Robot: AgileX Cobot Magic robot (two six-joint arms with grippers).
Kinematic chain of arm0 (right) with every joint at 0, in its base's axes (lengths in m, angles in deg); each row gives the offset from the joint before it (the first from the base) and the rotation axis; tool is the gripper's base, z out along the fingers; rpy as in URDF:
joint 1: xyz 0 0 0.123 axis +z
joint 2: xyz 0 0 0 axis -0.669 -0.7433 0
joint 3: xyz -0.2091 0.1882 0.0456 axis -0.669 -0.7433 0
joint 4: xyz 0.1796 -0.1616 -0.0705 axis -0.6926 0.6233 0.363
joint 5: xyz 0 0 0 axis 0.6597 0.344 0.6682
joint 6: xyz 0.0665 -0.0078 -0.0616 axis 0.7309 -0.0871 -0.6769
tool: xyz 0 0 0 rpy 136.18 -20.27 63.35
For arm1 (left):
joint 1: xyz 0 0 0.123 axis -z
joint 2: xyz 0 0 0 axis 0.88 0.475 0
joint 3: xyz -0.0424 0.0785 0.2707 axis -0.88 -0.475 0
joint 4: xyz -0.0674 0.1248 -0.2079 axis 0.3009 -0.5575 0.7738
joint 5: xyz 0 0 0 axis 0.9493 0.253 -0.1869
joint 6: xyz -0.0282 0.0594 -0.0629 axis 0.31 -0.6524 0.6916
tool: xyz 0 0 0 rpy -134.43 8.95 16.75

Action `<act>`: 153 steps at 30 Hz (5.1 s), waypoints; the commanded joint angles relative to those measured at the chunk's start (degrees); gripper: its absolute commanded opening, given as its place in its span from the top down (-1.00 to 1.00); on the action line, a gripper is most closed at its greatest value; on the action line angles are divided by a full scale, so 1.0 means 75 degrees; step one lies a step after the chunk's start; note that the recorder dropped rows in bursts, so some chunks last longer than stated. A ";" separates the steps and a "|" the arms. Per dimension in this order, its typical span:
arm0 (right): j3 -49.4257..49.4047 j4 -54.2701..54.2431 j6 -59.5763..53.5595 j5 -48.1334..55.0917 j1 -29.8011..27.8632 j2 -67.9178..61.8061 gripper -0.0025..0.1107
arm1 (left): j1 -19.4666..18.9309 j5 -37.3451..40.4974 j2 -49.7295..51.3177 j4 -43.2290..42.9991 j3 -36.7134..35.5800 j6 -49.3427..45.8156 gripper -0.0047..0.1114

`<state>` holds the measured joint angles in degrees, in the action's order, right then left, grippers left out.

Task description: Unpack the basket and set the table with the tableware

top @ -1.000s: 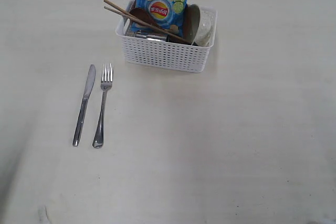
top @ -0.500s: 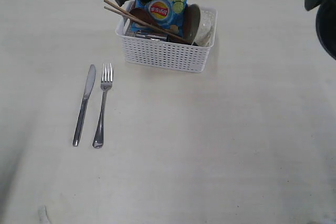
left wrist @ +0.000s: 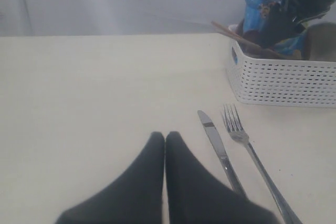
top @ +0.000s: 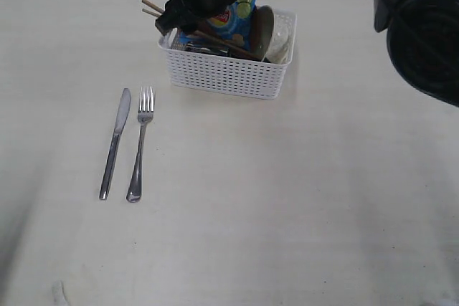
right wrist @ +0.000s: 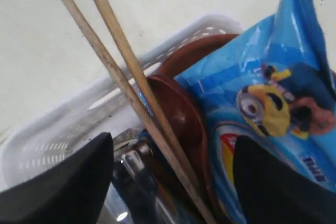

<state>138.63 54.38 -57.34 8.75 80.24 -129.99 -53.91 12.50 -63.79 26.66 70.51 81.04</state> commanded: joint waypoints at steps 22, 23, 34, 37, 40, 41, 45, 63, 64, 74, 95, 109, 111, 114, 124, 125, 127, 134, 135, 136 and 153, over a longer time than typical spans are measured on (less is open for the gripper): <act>0.0017 0.0954 -0.0146 -0.0784 -0.0273 0.0131 0.96 | 0.0058 -0.0013 -0.0025 0.0000 -0.0025 0.0006 0.92; 0.0017 0.0954 -0.0146 -0.0855 -0.0273 0.0470 0.96 | 0.0058 -0.0013 -0.0025 0.0000 -0.0025 0.0006 0.92; 0.0017 0.0841 -0.0093 -0.0250 -0.0287 0.1880 0.96 | 0.0058 -0.0013 -0.0025 0.0000 -0.0025 0.0020 0.92; 0.0017 0.0841 -0.0093 0.0089 -0.0287 0.1845 0.96 | 0.0058 -0.0013 -0.0025 0.0000 -0.0025 0.0020 0.92; 0.0017 0.0841 -0.0093 0.0228 -0.0287 0.1794 0.96 | 0.0058 -0.0013 -0.0025 0.0000 -0.0025 0.0020 0.92; 0.0017 0.0890 -0.0093 0.0215 -0.0287 0.1797 0.96 | 0.0058 -0.0013 -0.0025 0.0000 -0.0025 0.0020 0.92; 0.0017 0.1663 0.0153 0.0336 -0.0287 0.2102 0.96 | 0.0058 -0.0013 -0.0025 0.0000 -0.0025 0.0020 0.92; -0.1191 -0.0781 0.1343 0.2783 -0.3946 0.2179 0.96 | 0.0058 -0.0013 -0.0025 0.0000 -0.0025 0.0005 0.92; -0.1624 -0.0765 0.1420 0.2613 -0.4113 0.2179 0.96 | 0.0058 -0.0013 -0.0025 0.0000 -0.0025 0.0005 0.92; -0.6215 -0.1142 0.1656 -0.1640 -0.5174 0.2179 0.96 | 0.0058 -0.0013 -0.0025 0.0000 -0.0025 0.0005 0.92; -0.4605 -0.3864 -0.1374 -0.0732 -0.4197 0.4197 0.14 | 0.0058 -0.0013 -0.0025 -0.0034 -0.0025 0.0005 0.92; -0.2384 -0.3289 -0.2709 -0.0923 -0.0867 0.2911 0.14 | 0.0058 -0.0013 -0.0025 -0.0034 -0.0025 0.0005 0.92; -0.1972 -0.3142 -0.2709 -0.0865 -0.0796 0.2395 0.14 | 0.0058 -0.0013 -0.0025 -0.0034 -0.0025 0.0005 0.92; -0.1378 -0.3110 -0.2722 -0.0645 -0.0720 0.1606 0.14 | 0.0058 -0.0013 -0.0025 -0.0034 -0.0025 0.0005 0.92; 0.0087 -0.2458 -0.2722 -0.0482 -0.0720 -0.0198 0.14 | 0.0058 -0.0013 -0.0025 -0.0034 -0.0025 0.0005 0.92; 0.0145 -0.2458 -0.2722 -0.0482 -0.0720 -0.0296 0.14 | 0.0058 -0.0013 -0.0025 -0.0034 -0.0025 0.0005 0.92; 0.0240 -0.2439 -0.2722 -0.0482 -0.0720 -0.0440 0.14 | 0.0058 -0.0013 -0.0025 -0.0034 -0.0025 0.0005 0.92; 0.0279 -0.1988 -0.2622 -0.0503 -0.0720 -0.0613 0.68 | 0.0058 -0.0013 -0.0025 -0.0034 -0.0025 0.0005 0.92; 0.0279 -0.1921 -0.2622 -0.0476 -0.0720 -0.0568 0.89 | 0.0058 -0.0013 -0.0025 -0.0034 -0.0025 0.0005 0.92; 0.0279 -0.1870 -0.2598 -0.0472 -0.0720 -0.0561 0.96 | 0.0058 -0.0013 -0.0025 -0.0034 -0.0025 0.0005 0.92; 0.0690 -0.1454 -0.2270 0.0886 -0.1117 0.2153 0.96 | 0.0058 -0.0013 -0.0025 -0.0034 -0.0025 0.0005 0.92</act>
<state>143.63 41.96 -76.56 11.96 74.26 -115.98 -53.91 12.50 -63.79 26.66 70.51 81.04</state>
